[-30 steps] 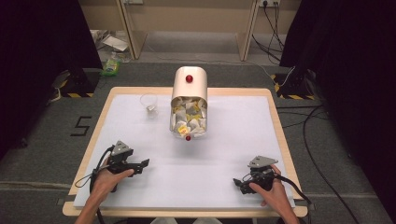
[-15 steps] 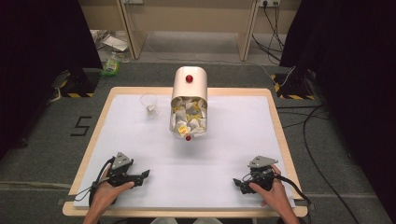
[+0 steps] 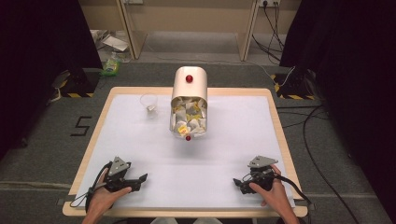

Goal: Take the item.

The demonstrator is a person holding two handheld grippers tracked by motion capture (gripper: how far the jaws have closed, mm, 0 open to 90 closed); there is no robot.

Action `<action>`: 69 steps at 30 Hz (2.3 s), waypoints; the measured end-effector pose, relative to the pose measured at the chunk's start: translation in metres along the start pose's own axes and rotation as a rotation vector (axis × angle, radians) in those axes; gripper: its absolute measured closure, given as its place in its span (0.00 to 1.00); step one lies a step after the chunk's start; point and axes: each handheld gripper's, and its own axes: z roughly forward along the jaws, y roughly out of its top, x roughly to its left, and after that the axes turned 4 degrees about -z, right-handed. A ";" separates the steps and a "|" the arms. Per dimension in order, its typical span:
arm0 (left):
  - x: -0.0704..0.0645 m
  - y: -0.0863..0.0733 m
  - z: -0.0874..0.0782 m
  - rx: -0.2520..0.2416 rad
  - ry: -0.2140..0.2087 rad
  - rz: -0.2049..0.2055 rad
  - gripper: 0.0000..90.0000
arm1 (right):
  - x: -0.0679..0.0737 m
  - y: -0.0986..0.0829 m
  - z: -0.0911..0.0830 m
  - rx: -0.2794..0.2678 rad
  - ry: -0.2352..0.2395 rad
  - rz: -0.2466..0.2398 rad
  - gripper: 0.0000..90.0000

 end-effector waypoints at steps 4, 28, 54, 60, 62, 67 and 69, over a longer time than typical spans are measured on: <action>0.000 -0.002 -0.003 0.007 0.002 -0.003 0.18 | 0.000 0.000 0.000 0.000 0.000 0.000 0.00; -0.007 -0.031 -0.017 -0.053 0.046 -0.008 0.19 | 0.000 0.000 0.000 0.000 0.000 -0.001 0.00; -0.016 -0.055 -0.025 -0.174 0.067 -0.033 0.19 | 0.001 0.000 0.000 0.000 0.000 0.003 0.00; -0.016 -0.056 -0.024 -0.179 0.065 -0.032 0.19 | 0.000 0.000 0.000 -0.001 -0.001 0.002 0.00; -0.016 -0.056 -0.024 -0.179 0.065 -0.032 0.19 | 0.000 0.000 0.000 -0.002 -0.002 -0.001 0.00; -0.016 -0.056 -0.024 -0.178 0.065 -0.035 0.19 | 0.001 0.000 0.000 -0.001 -0.002 0.003 0.00; -0.016 -0.056 -0.024 -0.178 0.065 -0.036 0.19 | 0.000 0.000 0.000 -0.002 -0.001 0.002 0.00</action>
